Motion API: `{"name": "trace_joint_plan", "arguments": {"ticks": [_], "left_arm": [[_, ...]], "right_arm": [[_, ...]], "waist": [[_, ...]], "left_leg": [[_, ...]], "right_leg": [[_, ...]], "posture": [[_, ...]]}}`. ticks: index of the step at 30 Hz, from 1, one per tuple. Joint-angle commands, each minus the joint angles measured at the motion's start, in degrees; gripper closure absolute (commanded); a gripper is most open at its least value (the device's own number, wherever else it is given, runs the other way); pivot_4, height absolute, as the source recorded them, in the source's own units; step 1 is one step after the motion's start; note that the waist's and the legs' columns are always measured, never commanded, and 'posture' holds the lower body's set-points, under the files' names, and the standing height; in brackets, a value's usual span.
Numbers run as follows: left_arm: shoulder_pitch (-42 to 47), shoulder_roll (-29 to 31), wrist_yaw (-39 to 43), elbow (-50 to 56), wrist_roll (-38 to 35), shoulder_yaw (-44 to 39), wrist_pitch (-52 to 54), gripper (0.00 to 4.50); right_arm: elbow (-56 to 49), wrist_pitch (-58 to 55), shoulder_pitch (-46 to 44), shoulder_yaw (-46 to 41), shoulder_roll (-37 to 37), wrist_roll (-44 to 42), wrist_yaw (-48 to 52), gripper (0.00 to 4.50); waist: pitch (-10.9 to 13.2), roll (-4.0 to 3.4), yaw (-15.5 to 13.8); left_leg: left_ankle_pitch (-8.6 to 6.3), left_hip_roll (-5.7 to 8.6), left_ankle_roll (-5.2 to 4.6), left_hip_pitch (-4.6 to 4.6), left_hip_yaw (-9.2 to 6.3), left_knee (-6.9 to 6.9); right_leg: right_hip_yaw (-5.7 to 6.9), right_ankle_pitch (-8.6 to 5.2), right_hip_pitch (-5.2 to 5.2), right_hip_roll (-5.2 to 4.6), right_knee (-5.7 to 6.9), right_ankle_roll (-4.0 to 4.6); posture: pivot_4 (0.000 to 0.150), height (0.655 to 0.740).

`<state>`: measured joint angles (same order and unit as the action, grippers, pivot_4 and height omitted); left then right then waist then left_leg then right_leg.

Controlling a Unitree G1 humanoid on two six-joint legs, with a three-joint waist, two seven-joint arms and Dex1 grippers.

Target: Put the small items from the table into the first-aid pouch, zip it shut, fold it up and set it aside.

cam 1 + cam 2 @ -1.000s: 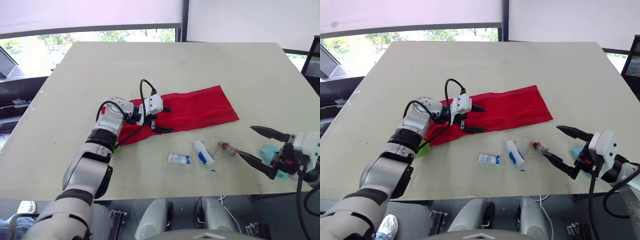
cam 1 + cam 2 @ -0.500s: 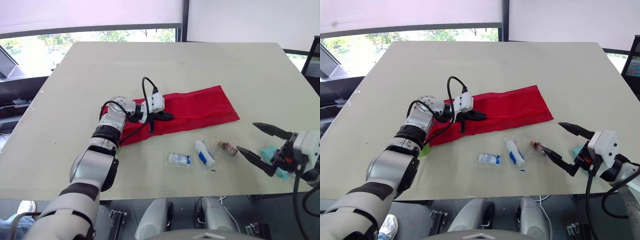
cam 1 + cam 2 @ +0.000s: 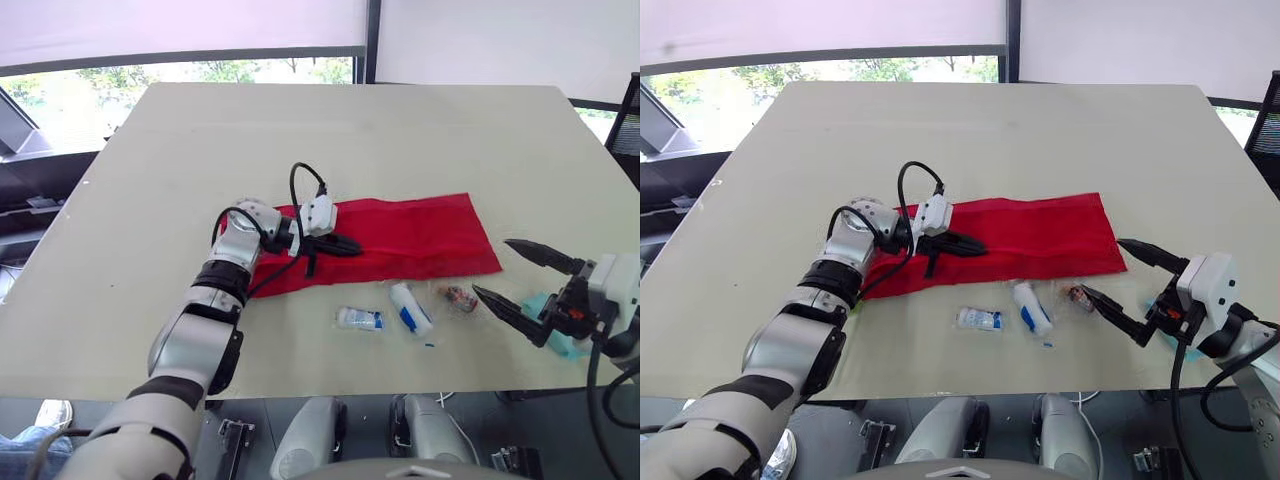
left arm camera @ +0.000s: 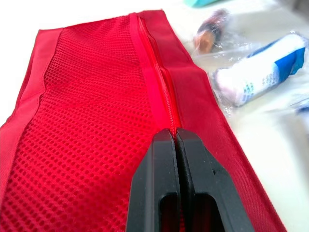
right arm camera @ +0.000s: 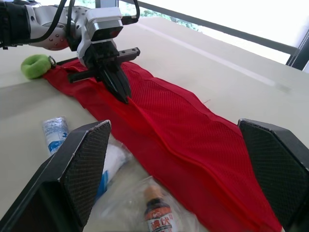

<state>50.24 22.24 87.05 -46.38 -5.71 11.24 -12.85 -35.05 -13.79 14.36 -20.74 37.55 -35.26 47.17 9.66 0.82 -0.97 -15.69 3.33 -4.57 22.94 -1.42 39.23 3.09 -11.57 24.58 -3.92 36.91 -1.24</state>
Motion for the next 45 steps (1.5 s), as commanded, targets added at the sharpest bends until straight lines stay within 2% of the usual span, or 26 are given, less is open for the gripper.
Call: {"name": "trace_joint_plan", "arguments": {"ticks": [1, 3, 4, 7, 8, 9, 10, 15, 21, 28, 35, 38, 42, 45], "left_arm": [[0.40, 0.21, -0.84, 2.77, -0.06, -0.31, 0.10, 4.42], [0.34, 1.18, -1.23, 2.36, 1.41, 0.55, -0.80, 4.42], [0.02, 1.68, -1.12, 2.56, 1.92, 0.96, -1.27, 3.86], [-1.61, 2.50, -1.85, 4.38, 2.77, 1.42, -2.79, 2.74], [-2.46, 2.75, -1.69, 5.57, 2.56, 1.40, -2.72, 2.42], [-3.18, 3.00, -1.60, 6.56, 2.36, 1.37, -2.45, 2.42], [-3.76, 3.24, -1.99, 7.31, 2.45, 1.33, -2.29, 1.79], [-5.78, 3.44, -11.07, 9.90, 5.64, 0.68, -3.45, 1.79], [-15.11, 5.63, -23.00, 23.74, 11.16, 0.65, -6.58, 1.79], [-20.00, 5.61, -42.43, 29.88, 24.79, 1.97, -5.14, 1.79], [-26.12, 3.94, -48.30, 39.02, 29.58, 4.04, 2.83, 1.79], [-27.34, 3.63, -49.57, 41.11, 29.92, 3.69, 5.78, 2.54], [-27.45, 3.33, -49.51, 41.62, 29.41, 4.05, 8.76, 4.37], [-27.34, 2.36, -48.95, 41.76, 27.60, 4.10, 10.41, 4.45]], "right_arm": [[-2.46, 0.36, 0.14, -0.99, 0.28, -0.67, -0.39, 0.00], [-2.69, 0.35, 0.38, -1.00, 0.18, -0.61, -0.65, 0.00], [-2.80, 0.31, 0.49, -1.05, 0.17, -0.63, -0.77, 0.00], [-2.96, 0.31, 0.74, -1.08, 0.11, -0.59, -1.01, 0.00], [-3.01, 0.34, 0.81, -1.01, 0.06, -0.52, -1.11, 0.00], [-3.05, 0.35, 0.82, -0.86, 0.00, -0.43, -1.27, 0.00], [-3.09, 0.35, 0.80, -0.69, -0.04, -0.36, -1.40, 0.00], [-3.06, 0.69, 0.72, -0.28, -0.07, -0.10, -1.66, 0.00], [-3.16, 0.98, 0.82, -0.21, -0.44, 0.18, -2.08, 0.00], [-2.82, 1.13, 0.00, 0.76, -0.73, 0.55, -2.17, 0.00], [-3.11, 0.96, 0.34, 0.45, -0.50, 0.15, -2.20, 0.00], [-3.05, 0.86, 0.16, 0.38, -0.27, 0.11, -2.12, 0.00], [-3.02, 0.76, 0.00, 0.42, -0.14, 0.02, -2.02, 0.00], [-3.15, 0.66, -0.04, 0.62, -0.11, 0.10, -2.11, 0.00]], "waist": [[0.00, 0.00, -0.04], [0.00, 0.00, -0.03], [0.00, 0.00, -0.02], [-0.01, -0.01, 0.04], [-0.01, -0.01, 0.02], [-0.01, -0.01, 0.02], [-0.01, -0.01, 0.02], [-0.01, -0.01, -0.17], [-0.02, -0.03, 0.02], [-0.04, -0.06, -0.82], [-0.15, -0.20, -1.33], [-0.17, -0.22, -1.35], [-0.25, -0.33, -1.35], [-0.32, -0.44, -1.37]], "left_leg": [[-0.01, 0.00, -0.01, 0.00, 0.00, 0.00], [-0.01, 0.00, -0.01, -0.01, 0.00, 0.00], [0.00, 0.00, 0.00, 0.00, 0.00, 0.00], [0.00, 0.00, 0.01, -0.01, 0.01, 0.00], [0.01, 0.00, 0.01, -0.02, 0.01, -0.01], [0.02, 0.00, 0.04, -0.02, 0.00, 0.00], [0.02, 0.00, 0.03, -0.02, 0.00, 0.00], [0.01, -0.01, 0.02, -0.02, 0.00, 0.00], [0.04, -0.01, 0.09, -0.04, 0.01, -0.02], [0.01, -0.01, 0.03, -0.08, 0.02, -0.02], [0.05, 0.00, 0.10, -0.09, 0.05, -0.02], [0.04, 0.00, 0.10, -0.10, 0.05, -0.02], [0.04, 0.00, 0.09, -0.11, 0.05, -0.02], [0.03, 0.00, 0.08, -0.14, 0.06, -0.02]], "right_leg": [[0.00, 0.00, 0.00, 0.00, 0.00, 0.00], [0.00, 0.00, 0.00, 0.00, 0.00, 0.00], [0.00, 0.00, 0.00, 0.01, 0.00, 0.00], [0.00, 0.00, 0.00, 0.01, 0.00, 0.00], [-0.01, 0.00, 0.00, 0.01, 0.00, 0.00], [-0.01, 0.00, 0.00, 0.01, 0.01, 0.00], [-0.02, 0.00, 0.00, 0.00, 0.01, 0.00], [-0.02, 0.00, 0.00, -0.01, 0.01, 0.00], [-0.08, 0.01, 0.00, -0.04, 0.01, 0.01], [-0.09, 0.02, -0.03, -0.06, 0.01, -0.01], [-0.12, 0.03, -0.03, -0.06, 0.01, -0.03], [-0.12, 0.03, -0.04, -0.06, 0.01, -0.04], [-0.11, 0.02, -0.05, -0.06, 0.01, -0.04], [-0.11, 0.02, -0.09, -0.07, 0.00, -0.04]], "posture": [[0.150, 0.7395], [0.150, 0.7395], [0.150, 0.7395], [0.150, 0.7395], [0.150, 0.7395], [0.150, 0.7395], [0.150, 0.7395], [0.150, 0.7395], [0.150, 0.7395], [0.150, 0.7395], [0.150, 0.7395], [0.150, 0.7395], [0.150, 0.7395], [0.150, 0.7395]]}}
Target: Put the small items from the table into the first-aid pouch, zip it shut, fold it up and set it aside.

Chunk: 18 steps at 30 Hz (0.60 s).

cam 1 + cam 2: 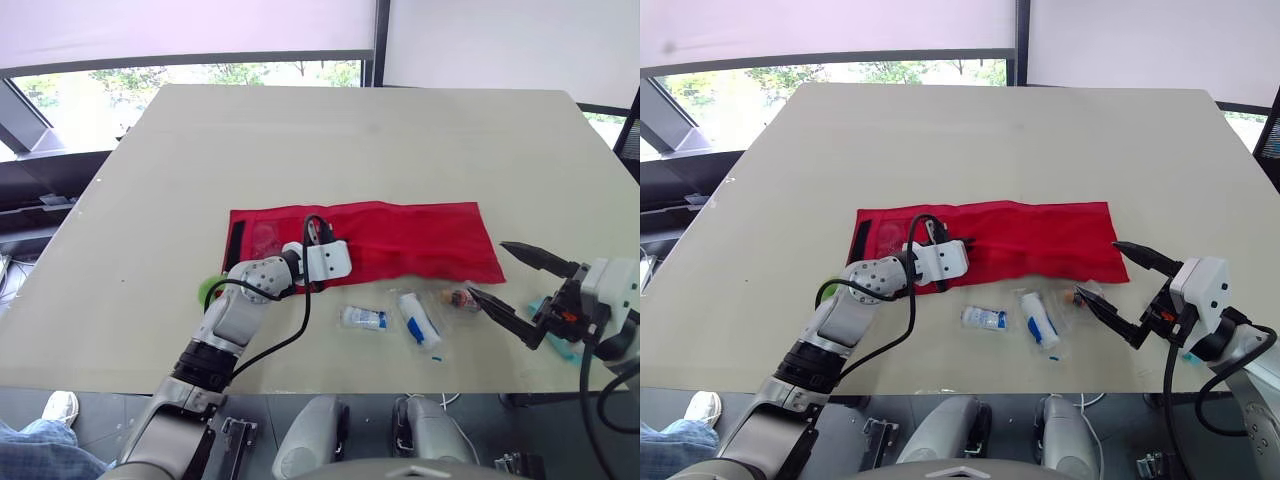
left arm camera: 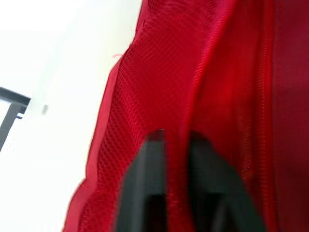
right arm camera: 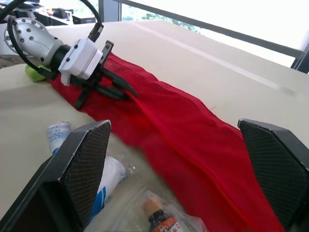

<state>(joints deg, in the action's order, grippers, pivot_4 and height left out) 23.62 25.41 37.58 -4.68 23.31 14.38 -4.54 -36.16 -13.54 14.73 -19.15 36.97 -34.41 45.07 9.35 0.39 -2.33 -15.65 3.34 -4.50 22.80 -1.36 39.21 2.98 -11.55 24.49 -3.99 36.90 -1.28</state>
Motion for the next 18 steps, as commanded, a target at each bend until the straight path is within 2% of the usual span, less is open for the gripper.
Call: {"name": "trace_joint_plan", "arguments": {"ticks": [1, 7, 11, 15, 18], "left_arm": [[-0.77, -1.02, 0.88, 0.36, -1.98, 1.05, 2.53, 4.45], [-0.59, -3.67, 6.20, 4.05, -9.81, -0.30, 11.51, 4.45], [2.67, -6.49, 7.78, 3.26, -15.93, -2.97, 19.68, 4.45], [5.82, -6.18, 9.59, -0.11, -18.34, -3.05, 19.81, 4.45], [7.28, -5.28, 14.17, -2.69, -21.93, -3.32, 21.27, 4.45]], "right_arm": [[-2.08, 0.39, -0.37, -0.94, 0.46, -0.71, -0.05, 0.00], [-3.10, -0.05, 1.47, -1.65, 0.80, -1.11, 0.38, 0.00], [-4.35, 0.19, 6.66, -4.35, 1.94, -2.09, 3.32, 0.00], [-1.35, 2.45, 13.40, -12.54, 1.69, -5.13, 8.68, 0.00], [0.93, 5.51, 19.69, -18.76, 0.22, -6.78, 14.62, 0.00]], "waist": [[-0.03, -0.04, -0.01], [-0.03, -0.04, -0.07], [-0.02, -0.03, -0.31], [-0.01, -0.02, -0.19], [-0.02, -0.02, -0.21]], "left_leg": [[0.00, 0.00, 0.00, -0.01, 0.00, 0.00], [0.00, 0.01, -0.01, 0.00, 0.00, 0.00], [-0.01, 0.01, -0.02, 0.03, -0.04, 0.01], [-0.04, 0.01, -0.08, 0.05, -0.03, 0.06], [-0.04, 0.01, -0.08, 0.04, -0.04, 0.05]], "right_leg": [[0.00, 0.00, -0.01, 0.00, 0.00, 0.00], [0.00, 0.00, -0.02, -0.01, -0.02, 0.00], [0.03, -0.01, -0.02, 0.00, -0.02, 0.00], [0.05, -0.01, -0.03, 0.01, -0.04, -0.02], [0.05, -0.01, -0.04, 0.02, -0.03, -0.01]], "posture": [[0.150, 0.7395], [0.150, 0.7395], [0.150, 0.7395], [0.150, 0.7395], [0.150, 0.7395]]}}
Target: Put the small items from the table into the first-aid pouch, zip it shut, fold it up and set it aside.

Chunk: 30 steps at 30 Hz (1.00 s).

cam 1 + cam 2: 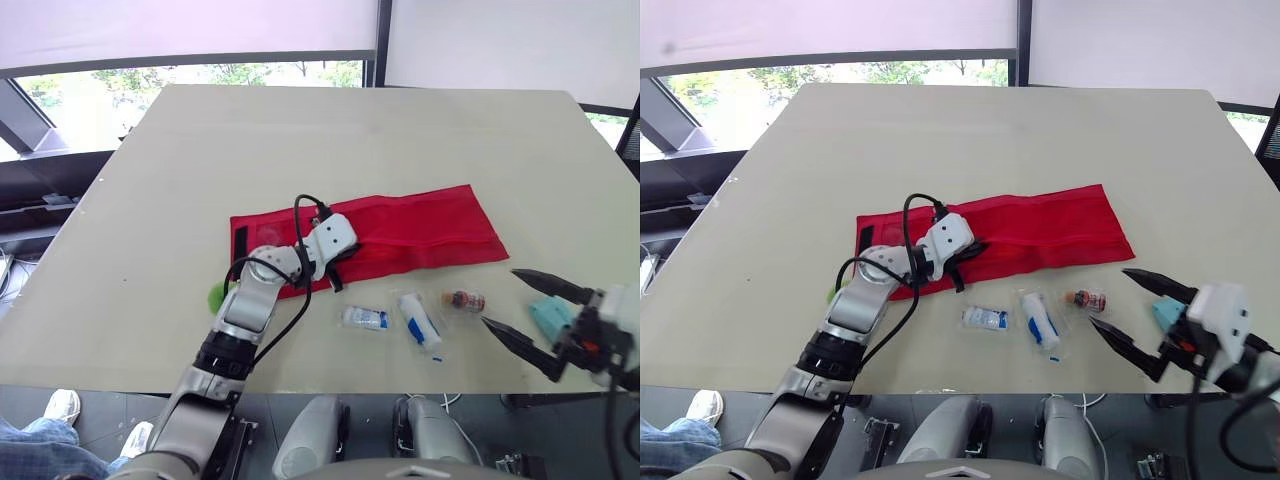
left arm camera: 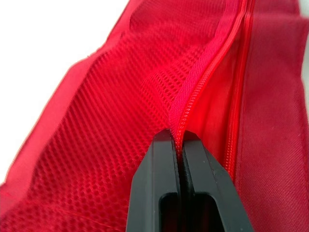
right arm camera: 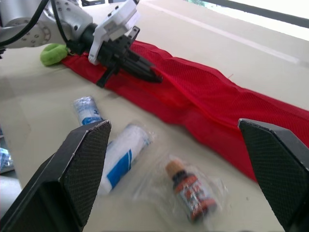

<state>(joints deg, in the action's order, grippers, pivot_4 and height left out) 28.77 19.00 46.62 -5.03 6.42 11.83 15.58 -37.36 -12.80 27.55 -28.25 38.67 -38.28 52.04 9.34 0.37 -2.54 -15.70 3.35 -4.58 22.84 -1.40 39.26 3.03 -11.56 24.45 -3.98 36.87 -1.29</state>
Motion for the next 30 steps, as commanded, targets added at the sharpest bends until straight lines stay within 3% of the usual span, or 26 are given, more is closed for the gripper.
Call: {"name": "trace_joint_plan", "arguments": {"ticks": [1, 8, 14, 19, 27, 30], "left_arm": [[2.47, 1.59, 6.37, -3.09, -5.75, -0.78, 1.45, 4.45], [7.97, 6.10, 16.78, -13.89, -9.23, -0.69, -8.05, 4.45], [13.15, 8.00, 19.84, -24.86, -8.22, -0.58, -15.91, 4.45], [14.41, 7.99, 21.98, -27.75, -8.97, -0.73, -17.54, 4.45], [13.74, 8.41, 23.38, -26.08, -9.46, -1.02, -16.99, 4.45], [13.42, 8.36, 23.36, -25.03, -9.77, -1.03, -16.33, 4.45]], "right_arm": [[2.37, 5.53, 8.46, -10.94, -1.80, -3.68, 9.63, 0.00], [1.39, 9.67, 15.90, -19.86, -0.95, -5.11, 18.39, 0.00], [-0.50, 6.80, 16.44, -25.33, 1.20, -9.43, 18.33, 0.00], [-1.78, 5.13, 17.19, -27.23, 1.76, -11.54, 18.69, 0.00], [-8.68, 1.23, 12.48, -19.97, 1.75, -14.17, 10.21, 0.00], [-13.03, -2.28, 9.57, -10.87, 2.31, -7.36, 2.41, 0.00]], "waist": [[0.00, 0.00, 0.04], [0.01, -0.01, 0.33], [0.02, 0.01, 0.15], [0.04, 0.05, 0.10], [0.06, 0.08, 0.13], [0.06, 0.08, 0.18]], "left_leg": [[-0.01, 0.00, -0.02, -0.01, 0.01, -0.01], [-0.10, -0.09, -0.16, -0.05, 0.03, -0.02], [-0.10, -0.10, -0.15, -0.03, 0.03, -0.03], [-0.10, -0.09, -0.16, 0.00, 0.02, -0.03], [-0.11, -0.10, -0.16, 0.01, 0.01, -0.03], [-0.09, -0.11, -0.14, 0.01, 0.02, -0.03]], "right_leg": [[0.00, 0.00, 0.00, 0.00, -0.01, 0.00], [-0.01, -0.01, 0.00, 0.03, -0.03, 0.00], [0.00, -0.01, 0.01, -0.01, -0.05, 0.00], [0.00, -0.01, 0.01, -0.03, -0.07, 0.00], [0.00, -0.01, 0.02, -0.04, -0.07, 0.00], [0.00, -0.01, 0.04, -0.05, -0.07, 0.00]], "posture": [[0.150, 0.7395], [0.150, 0.7395], [0.150, 0.7395], [0.150, 0.7395], [0.150, 0.7395], [0.150, 0.7395]]}}
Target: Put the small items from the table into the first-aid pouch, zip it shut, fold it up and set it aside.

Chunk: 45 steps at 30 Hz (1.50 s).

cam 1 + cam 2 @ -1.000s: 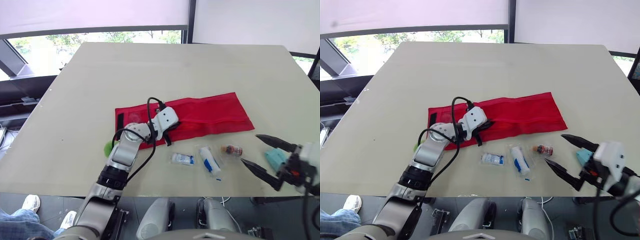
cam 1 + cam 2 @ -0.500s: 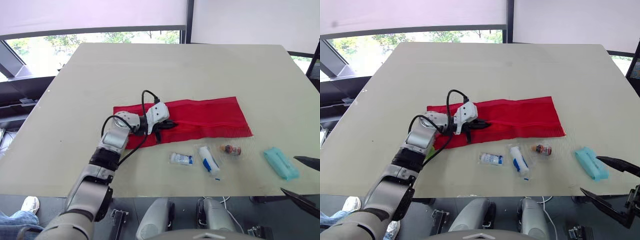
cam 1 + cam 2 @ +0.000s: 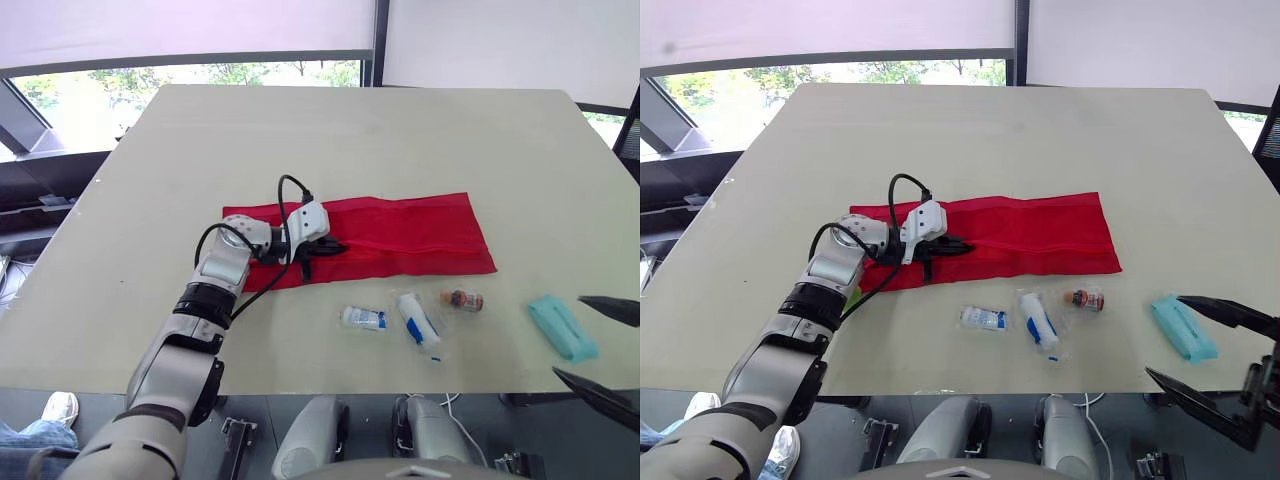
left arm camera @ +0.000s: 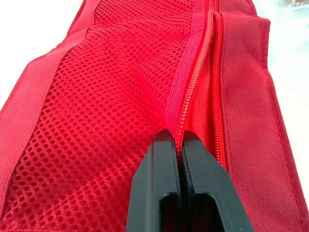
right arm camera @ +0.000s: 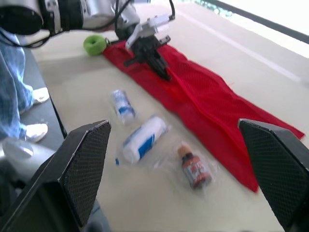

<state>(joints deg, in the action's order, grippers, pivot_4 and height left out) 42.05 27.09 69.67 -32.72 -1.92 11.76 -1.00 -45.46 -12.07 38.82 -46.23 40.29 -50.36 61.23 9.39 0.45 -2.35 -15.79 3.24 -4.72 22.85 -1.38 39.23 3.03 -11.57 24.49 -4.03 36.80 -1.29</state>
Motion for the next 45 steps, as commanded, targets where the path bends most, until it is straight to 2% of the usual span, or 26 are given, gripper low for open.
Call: {"name": "trace_joint_plan", "arguments": {"ticks": [1, 8, 15, 21, 26, 27, 29, 30, 32, 34, 36, 37, 40, 45], "left_arm": [[0.01, 0.20, 0.25, 3.15, -1.57, -0.97, 0.56, 4.45], [-0.22, 0.04, -0.20, 5.94, -1.51, -0.41, 2.80, 4.45], [-0.07, -0.75, -1.29, 6.99, -1.38, -0.31, 4.21, 4.45], [0.37, -1.68, -1.89, 6.96, -1.88, -0.69, 5.04, 4.45], [0.32, -1.90, -2.13, 7.03, -1.85, -0.73, 5.17, 4.45], [0.29, -1.91, -2.17, 7.06, -1.85, -0.73, 5.21, 4.50], [0.24, -1.91, -2.21, 7.08, -1.86, -0.76, 5.21, 4.50], [0.25, -1.90, -2.24, 6.95, -1.84, -0.78, 5.13, 4.50], [0.21, -1.83, -2.30, 6.82, -1.91, -0.92, 5.14, 4.50], [0.20, -1.78, -2.31, 6.75, -2.01, -1.02, 5.26, 4.50], [0.23, -1.72, -2.08, 6.66, -2.20, -1.05, 5.48, 4.50], [0.29, -1.69, -1.83, 6.56, -2.38, -1.08, 5.60, 4.50], [0.59, -1.66, -1.59, 6.03, -2.58, -1.10, 5.64, 4.50], [1.65, -2.86, -2.05, 5.18, -3.97, -1.63, 7.16, 4.50]], "right_arm": [[-6.11, -4.77, -2.73, 10.62, 0.86, 7.32, -9.86, 0.00], [-11.31, -15.22, -6.90, 30.21, 0.07, 19.97, -25.56, 0.00], [-6.49, -21.34, -13.07, 44.56, -4.47, 30.21, -36.77, 0.00], [-3.42, -20.24, -14.80, 53.15, -6.12, 34.78, -37.01, 0.00], [-1.21, -19.80, -16.10, 56.26, -7.31, 37.62, -37.85, 0.00], [-0.69, -19.63, -16.36, 56.24, -7.97, 37.53, -37.97, 0.51], [0.00, -19.72, -16.81, 56.24, -8.85, 37.53, -38.16, 1.15], [0.37, -19.48, -17.07, 56.29, -9.10, 37.87, -38.18, 1.71], [0.61, -19.27, -17.17, 56.20, -9.36, 38.34, -38.10, 2.59], [0.48, -18.62, -17.02, 55.70, -9.62, 38.38, -37.92, 3.29], [-0.58, -18.08, -16.57, 54.28, -9.85, 37.46, -37.47, 4.26], [-1.89, -17.79, -15.87, 53.06, -9.30, 36.33, -36.36, 4.39], [-4.84, -18.15, -14.67, 50.41, -7.88, 33.32, -33.61, 4.39], [-9.00, -27.41, -21.98, 48.48, -9.02, 24.62, -34.69, 4.39]], "waist": [[0.00, 0.00, -0.01], [0.00, 0.00, -0.19], [-0.01, 0.11, -0.03], [-0.01, 0.11, 0.01], [-0.01, 0.11, 0.16], [-0.01, 0.11, 0.16], [-0.01, 0.11, 0.17], [-0.01, 0.11, 0.17], [-0.01, 0.11, 0.17], [-0.01, 0.11, 0.17], [-0.01, 0.11, 0.18], [-0.01, 0.11, 0.17], [-0.01, 0.11, 0.18], [-0.01, 0.12, 0.25]], "left_leg": [[0.03, 0.00, 0.05, 0.00, 0.00, 0.00], [0.13, 0.05, 0.21, 0.11, 0.00, 0.02], [0.14, 0.06, 0.23, 0.11, 0.01, 0.03], [0.15, 0.11, 0.23, 0.11, -0.01, 0.03], [0.15, 0.11, 0.24, 0.08, -0.01, 0.03], [0.15, 0.11, 0.24, 0.08, -0.01, 0.04], [0.15, 0.11, 0.24, 0.08, -0.01, 0.04], [0.15, 0.11, 0.24, 0.08, -0.01, 0.04], [0.15, 0.11, 0.24, 0.08, -0.01, 0.04], [0.15, 0.11, 0.24, 0.08, -0.01, 0.04], [0.15, 0.11, 0.25, 0.08, -0.01, 0.04], [0.15, 0.11, 0.25, 0.07, -0.01, 0.04], [0.15, 0.11, 0.25, 0.07, -0.01, 0.04], [0.16, 0.09, 0.25, 0.06, -0.03, 0.04]], "right_leg": [[0.00, 0.00, 0.01, 0.00, 0.01, 0.00], [0.00, 0.00, 0.08, -0.01, 0.01, 0.00], [0.01, 0.00, 0.09, 0.03, 0.02, -0.01], [0.01, 0.00, 0.09, 0.06, 0.02, 0.00], [0.01, 0.00, 0.08, 0.11, 0.04, -0.01], [0.01, 0.00, 0.08, 0.11, 0.04, -0.01], [0.01, 0.00, 0.08, 0.11, 0.04, -0.01], [0.00, 0.00, 0.08, 0.11, 0.04, -0.01], [0.00, 0.00, 0.08, 0.12, 0.04, -0.01], [0.00, 0.00, 0.08, 0.13, 0.04, -0.01], [0.00, 0.00, 0.08, 0.13, 0.04, -0.01], [0.00, 0.00, 0.08, 0.13, 0.04, -0.01], [-0.01, 0.00, 0.08, 0.13, 0.04, -0.01], [0.00, 0.00, 0.07, 0.15, 0.04, -0.02]], "posture": [[0.150, 0.7395], [0.150, 0.7395], [0.150, 0.7395], [0.150, 0.7395], [0.150, 0.7395], [0.150, 0.7395], [0.150, 0.7395], [0.150, 0.7395], [0.150, 0.7395], [0.150, 0.7395], [0.150, 0.7395], [0.150, 0.7395], [0.150, 0.7395], [0.150, 0.7395]]}}
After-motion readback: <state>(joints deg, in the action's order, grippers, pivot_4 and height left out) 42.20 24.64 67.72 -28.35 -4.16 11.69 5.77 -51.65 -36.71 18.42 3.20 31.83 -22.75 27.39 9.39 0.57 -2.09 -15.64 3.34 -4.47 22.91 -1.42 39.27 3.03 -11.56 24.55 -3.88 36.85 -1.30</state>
